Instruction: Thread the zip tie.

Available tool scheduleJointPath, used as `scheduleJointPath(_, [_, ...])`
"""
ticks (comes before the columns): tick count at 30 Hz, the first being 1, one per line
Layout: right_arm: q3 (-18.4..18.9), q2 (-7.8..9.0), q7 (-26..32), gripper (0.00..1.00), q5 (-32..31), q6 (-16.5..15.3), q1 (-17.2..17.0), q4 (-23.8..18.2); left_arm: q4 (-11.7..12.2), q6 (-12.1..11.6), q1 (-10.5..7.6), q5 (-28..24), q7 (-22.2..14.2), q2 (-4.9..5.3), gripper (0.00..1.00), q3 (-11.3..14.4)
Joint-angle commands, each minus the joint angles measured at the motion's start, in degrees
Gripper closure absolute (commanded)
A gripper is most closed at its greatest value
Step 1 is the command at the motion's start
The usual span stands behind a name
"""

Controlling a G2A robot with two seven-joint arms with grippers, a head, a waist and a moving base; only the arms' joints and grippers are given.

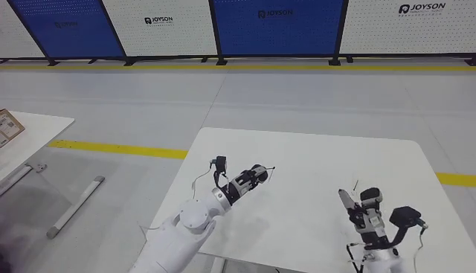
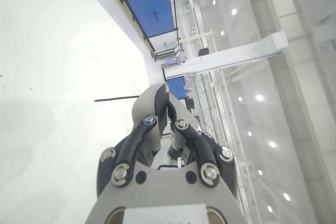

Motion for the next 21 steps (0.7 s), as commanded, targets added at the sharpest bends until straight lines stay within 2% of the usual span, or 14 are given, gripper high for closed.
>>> scheduleJointPath(1, [1.8, 0.23, -1.2, 0.00, 2.8, 0.0, -1.5, -1.2, 0.2, -0.1, 0.06, -0.2, 0.0, -0.02, 1.00, -0.1])
scheduleJointPath(6, [5.8, 1.03, -5.2, 0.00, 10.6, 0.0, -6.0, -4.0, 0.1, -0.3, 0.42, -0.5, 0.3, -0.05, 1.00, -0.2])
scheduleJointPath(9, [8.1, 1.31, -5.8, 0.00, 14.5, 0.0, -7.7, -3.2, -0.1, -0.2, 0.60, -0.5, 0.3, -0.03, 1.00, -0.3])
scheduleJointPath(10, [8.4, 1.30, -4.5, 0.00, 16.1, 0.5, -7.8, -2.7, -0.2, -0.2, 0.67, -0.4, 0.2, -0.02, 1.00, -0.4])
scheduleJointPath(12, [8.5, 1.30, -3.7, 0.00, 16.8, 0.7, -7.8, -2.6, -0.6, 0.0, 1.01, 0.4, -0.9, 0.13, 1.00, -0.4])
scheduleJointPath(21, [8.5, 1.30, -3.7, 0.00, 16.8, 0.7, -7.8, -2.6, -0.6, 0.0, 1.01, 0.4, -0.9, 0.13, 1.00, -0.4])
